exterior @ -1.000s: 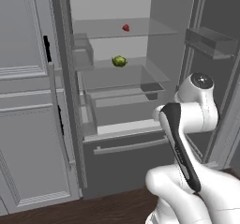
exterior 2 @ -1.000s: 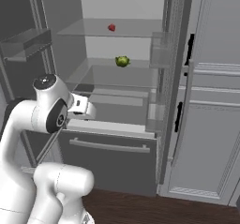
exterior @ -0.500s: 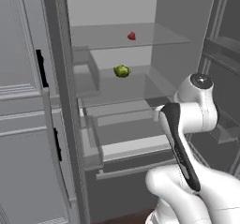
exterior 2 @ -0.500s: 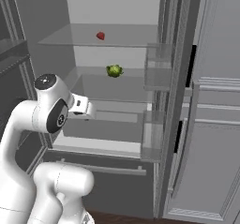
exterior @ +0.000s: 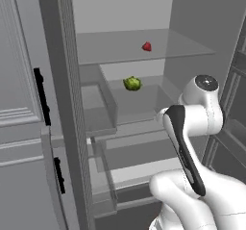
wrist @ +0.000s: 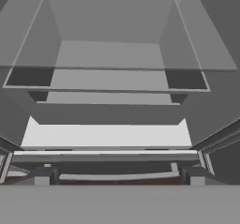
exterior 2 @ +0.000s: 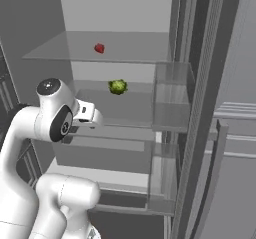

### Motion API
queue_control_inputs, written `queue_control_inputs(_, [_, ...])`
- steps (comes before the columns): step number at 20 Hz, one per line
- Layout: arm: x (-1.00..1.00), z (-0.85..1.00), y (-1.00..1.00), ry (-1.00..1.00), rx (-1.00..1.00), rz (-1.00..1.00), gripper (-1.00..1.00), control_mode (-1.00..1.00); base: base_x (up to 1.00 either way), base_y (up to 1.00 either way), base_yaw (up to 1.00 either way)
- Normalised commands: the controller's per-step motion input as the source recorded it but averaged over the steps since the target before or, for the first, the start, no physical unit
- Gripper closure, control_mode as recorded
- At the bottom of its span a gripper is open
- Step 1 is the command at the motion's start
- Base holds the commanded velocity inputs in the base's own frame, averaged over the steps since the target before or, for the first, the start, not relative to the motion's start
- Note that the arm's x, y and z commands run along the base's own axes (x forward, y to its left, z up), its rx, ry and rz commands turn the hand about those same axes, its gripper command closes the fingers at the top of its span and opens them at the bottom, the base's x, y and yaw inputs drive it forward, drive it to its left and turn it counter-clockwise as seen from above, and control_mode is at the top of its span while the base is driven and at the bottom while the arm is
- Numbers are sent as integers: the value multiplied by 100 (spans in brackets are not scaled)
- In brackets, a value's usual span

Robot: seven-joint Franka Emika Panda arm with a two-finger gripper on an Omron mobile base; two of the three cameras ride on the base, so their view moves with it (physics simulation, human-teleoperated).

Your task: Take the strawberry from the fridge and place it on top of the pancake, located on the dining counter.

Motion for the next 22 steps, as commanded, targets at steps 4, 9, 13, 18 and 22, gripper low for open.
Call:
queue_control_inputs(4, [0, 0, 0, 0, 0, 0, -100, 100, 47, 0, 0])
queue_control_inputs(9, [0, 0, 0, 0, 0, 0, -100, 100, 48, 0, 0])
queue_control_inputs(13, [0, 0, 0, 0, 0, 0, -100, 100, 56, 8, 0])
queue_control_inputs(18, [0, 0, 0, 0, 0, 0, -100, 100, 50, 3, 0])
queue_control_inputs(22, [0, 4, 0, -4, 0, 0, -100, -100, 14, 0, 0])
